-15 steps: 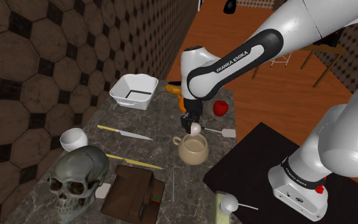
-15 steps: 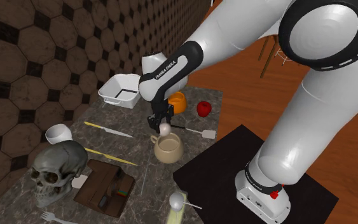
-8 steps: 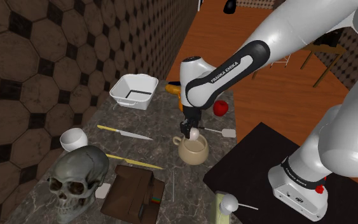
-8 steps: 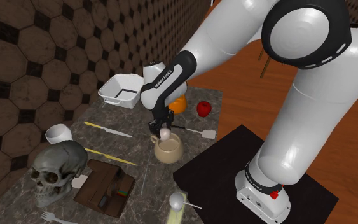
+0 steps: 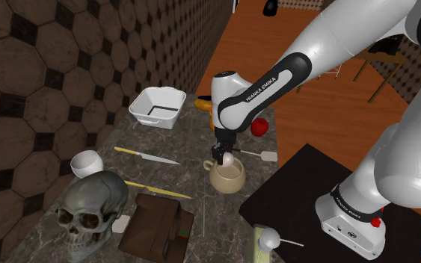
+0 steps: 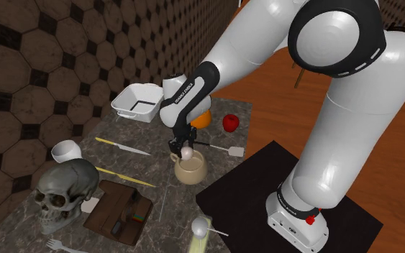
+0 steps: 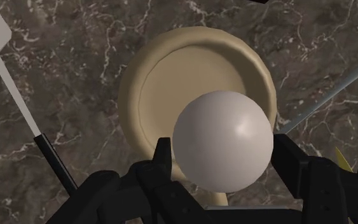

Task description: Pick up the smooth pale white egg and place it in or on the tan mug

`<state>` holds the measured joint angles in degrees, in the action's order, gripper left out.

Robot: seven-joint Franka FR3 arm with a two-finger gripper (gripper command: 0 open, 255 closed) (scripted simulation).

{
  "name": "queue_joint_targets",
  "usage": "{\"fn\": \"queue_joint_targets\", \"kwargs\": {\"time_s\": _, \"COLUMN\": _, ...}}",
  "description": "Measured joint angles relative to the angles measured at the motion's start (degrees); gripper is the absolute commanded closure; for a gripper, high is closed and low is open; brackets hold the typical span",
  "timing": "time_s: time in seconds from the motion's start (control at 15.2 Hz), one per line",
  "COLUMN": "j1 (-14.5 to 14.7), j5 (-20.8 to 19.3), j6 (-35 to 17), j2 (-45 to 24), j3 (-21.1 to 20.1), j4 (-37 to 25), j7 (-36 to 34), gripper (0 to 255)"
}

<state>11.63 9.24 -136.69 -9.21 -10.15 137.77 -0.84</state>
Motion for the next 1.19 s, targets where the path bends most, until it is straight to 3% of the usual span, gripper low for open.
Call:
{"fn": "queue_joint_targets", "kwargs": {"time_s": 0.07, "j1": 0.0, "j5": 0.0, "j6": 0.0, "j2": 0.0, "j3": 0.0, "j4": 0.0, "j7": 0.0, "gripper": 0}}
{"fn": "queue_joint_targets", "kwargs": {"time_s": 0.46, "j1": 0.0, "j5": 0.0, "j6": 0.0, "j2": 0.0, "j3": 0.0, "j4": 0.0, "j7": 0.0, "gripper": 0}}
{"fn": "queue_joint_targets", "kwargs": {"time_s": 0.79, "j1": -0.6, "j5": -0.1, "j6": 6.7, "j2": 4.5, "j3": 0.3, "j4": -2.2, "j7": 0.1, "gripper": 0}}
{"fn": "queue_joint_targets", "kwargs": {"time_s": 1.19, "j1": -0.6, "j5": -0.2, "j6": 7.6, "j2": 4.8, "j3": 0.4, "j4": -2.8, "j7": 0.0, "gripper": 0}}
